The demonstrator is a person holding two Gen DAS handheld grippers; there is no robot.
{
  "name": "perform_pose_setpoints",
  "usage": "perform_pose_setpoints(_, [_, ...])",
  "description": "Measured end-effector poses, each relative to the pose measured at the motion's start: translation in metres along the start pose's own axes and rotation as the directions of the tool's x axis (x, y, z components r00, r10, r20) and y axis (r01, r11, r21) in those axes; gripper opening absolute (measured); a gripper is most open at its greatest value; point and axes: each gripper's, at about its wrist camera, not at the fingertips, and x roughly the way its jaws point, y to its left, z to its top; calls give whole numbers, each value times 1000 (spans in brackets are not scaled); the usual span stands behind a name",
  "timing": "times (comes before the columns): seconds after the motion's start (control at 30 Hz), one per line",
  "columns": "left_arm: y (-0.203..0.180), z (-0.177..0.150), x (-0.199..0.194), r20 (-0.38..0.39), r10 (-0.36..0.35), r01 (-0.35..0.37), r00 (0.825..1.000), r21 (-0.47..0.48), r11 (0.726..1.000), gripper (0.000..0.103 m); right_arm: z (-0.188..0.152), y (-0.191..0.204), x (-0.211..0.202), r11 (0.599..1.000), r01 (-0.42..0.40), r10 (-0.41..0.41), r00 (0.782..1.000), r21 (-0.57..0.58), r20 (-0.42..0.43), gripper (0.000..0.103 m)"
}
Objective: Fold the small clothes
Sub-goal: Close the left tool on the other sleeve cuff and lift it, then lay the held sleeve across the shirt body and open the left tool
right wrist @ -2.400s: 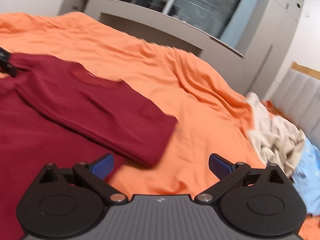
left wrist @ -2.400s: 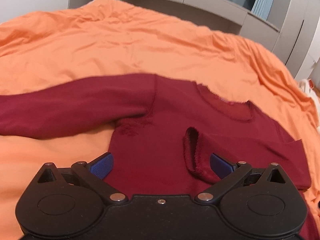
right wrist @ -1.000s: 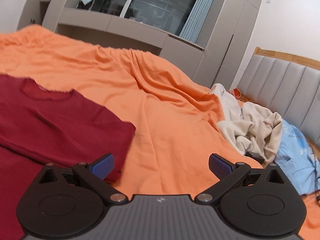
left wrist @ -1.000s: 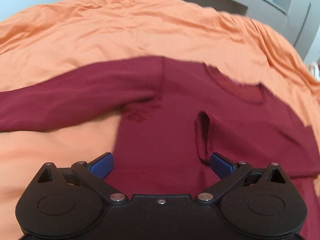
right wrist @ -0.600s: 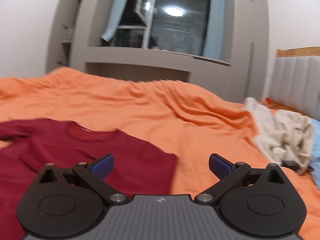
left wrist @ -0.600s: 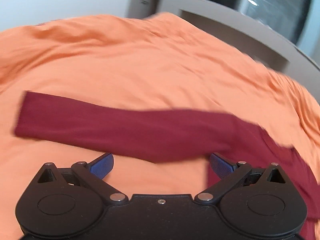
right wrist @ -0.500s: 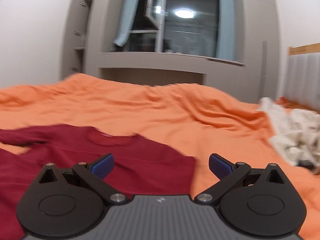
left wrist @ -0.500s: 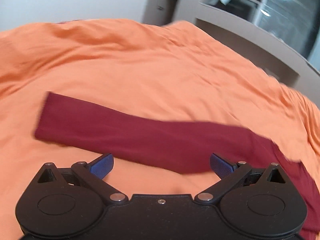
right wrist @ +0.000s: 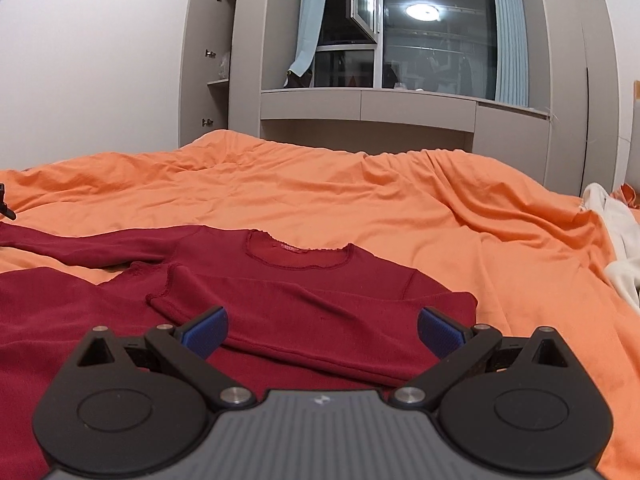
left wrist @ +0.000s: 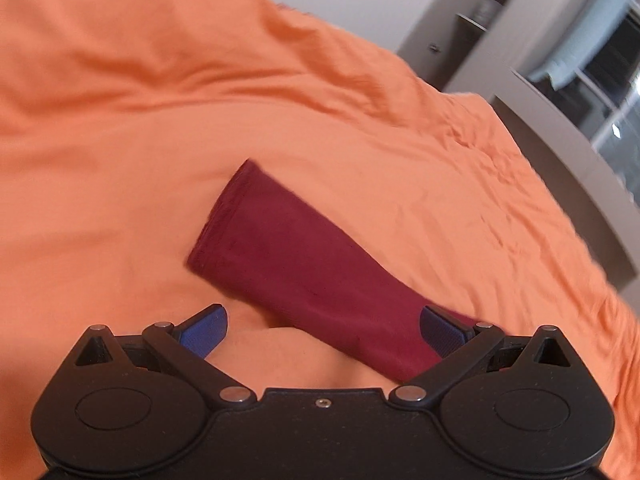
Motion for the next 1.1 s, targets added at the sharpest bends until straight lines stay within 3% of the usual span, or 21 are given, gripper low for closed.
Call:
perform_pose_setpoints(0.2, [20,3,11,53,-12,20,999,-158,987,94,-2,-1,1,1000,-2,2,1000,8,-8,103])
perform_pose_setpoints(0.3, [23,1,10,92,-6,24,996,-188,982,80,-3,0,4,1000,-2,3,1000,4,-15,103])
perform_pose_setpoints(0.43, [25,2,11,131,-5,34,991,-218,975,41,-4,1,4,1000,-2,2,1000,2,-17,103])
perform_pose_setpoints(0.57, [26,3,15,155,-11,46,988,-224,974,13,-4,1,4,1000,-2,3,1000,5,-16,103])
perform_pose_setpoints(0.73, [11,7,8,210,-37,73,977,-167,983,8,-4,1,4,1000,-2,2,1000,8,-14,103])
perform_pose_setpoints(0.9, [-36,3,-15,281,-118,124,952,-3,992,6,-4,1,4,1000,-2,2,1000,11,-15,103])
perform_pose_setpoints(1.1, [-116,-23,-43,286,-278,223,917,210,952,5,-3,-1,0,1000,2,-1,1000,25,-8,103])
